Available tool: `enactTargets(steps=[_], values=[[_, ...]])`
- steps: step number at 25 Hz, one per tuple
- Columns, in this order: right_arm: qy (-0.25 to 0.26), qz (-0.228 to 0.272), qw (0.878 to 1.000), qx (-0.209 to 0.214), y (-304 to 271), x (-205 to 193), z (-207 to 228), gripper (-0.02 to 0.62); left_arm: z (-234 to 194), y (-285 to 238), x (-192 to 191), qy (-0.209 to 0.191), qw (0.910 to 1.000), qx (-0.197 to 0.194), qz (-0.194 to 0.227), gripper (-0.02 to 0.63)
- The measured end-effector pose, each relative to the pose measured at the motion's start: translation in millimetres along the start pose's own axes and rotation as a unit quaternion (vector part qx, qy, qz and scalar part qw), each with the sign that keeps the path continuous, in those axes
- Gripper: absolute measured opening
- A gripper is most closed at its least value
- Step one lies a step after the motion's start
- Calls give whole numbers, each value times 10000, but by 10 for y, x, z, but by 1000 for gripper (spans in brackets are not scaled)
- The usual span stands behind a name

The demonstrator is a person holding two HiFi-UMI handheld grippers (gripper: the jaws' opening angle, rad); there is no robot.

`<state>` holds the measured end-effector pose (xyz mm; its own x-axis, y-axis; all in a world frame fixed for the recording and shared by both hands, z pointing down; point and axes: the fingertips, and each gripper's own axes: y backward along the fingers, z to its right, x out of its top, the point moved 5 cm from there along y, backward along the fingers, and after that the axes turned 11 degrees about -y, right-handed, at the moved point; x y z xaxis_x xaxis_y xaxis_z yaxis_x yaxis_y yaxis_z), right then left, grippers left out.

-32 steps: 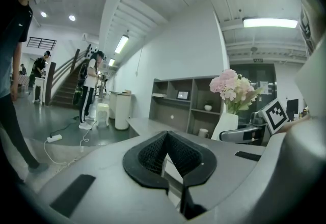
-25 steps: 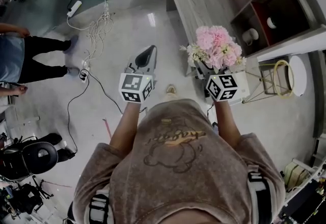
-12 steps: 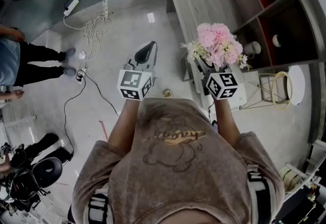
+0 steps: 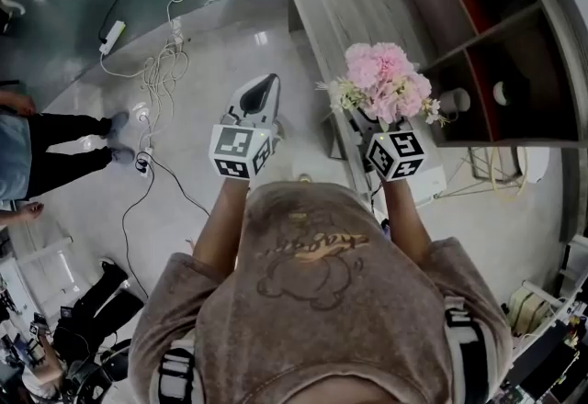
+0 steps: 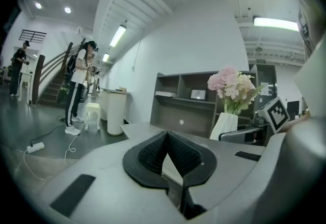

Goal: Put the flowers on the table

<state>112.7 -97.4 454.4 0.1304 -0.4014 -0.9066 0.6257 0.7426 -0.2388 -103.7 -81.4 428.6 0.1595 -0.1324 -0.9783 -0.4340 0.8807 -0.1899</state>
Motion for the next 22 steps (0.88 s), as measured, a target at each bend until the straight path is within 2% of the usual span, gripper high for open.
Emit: enactTargets(steps=[11,22], values=[[-107,88,9995,-282,-943,412,174,333,-870,-882,230,-121,9991,-395,-43,17],[-30,254,9972,-697,-1621,795,299,333,-1448,-1481,354,-185,9960,-878,12,17]])
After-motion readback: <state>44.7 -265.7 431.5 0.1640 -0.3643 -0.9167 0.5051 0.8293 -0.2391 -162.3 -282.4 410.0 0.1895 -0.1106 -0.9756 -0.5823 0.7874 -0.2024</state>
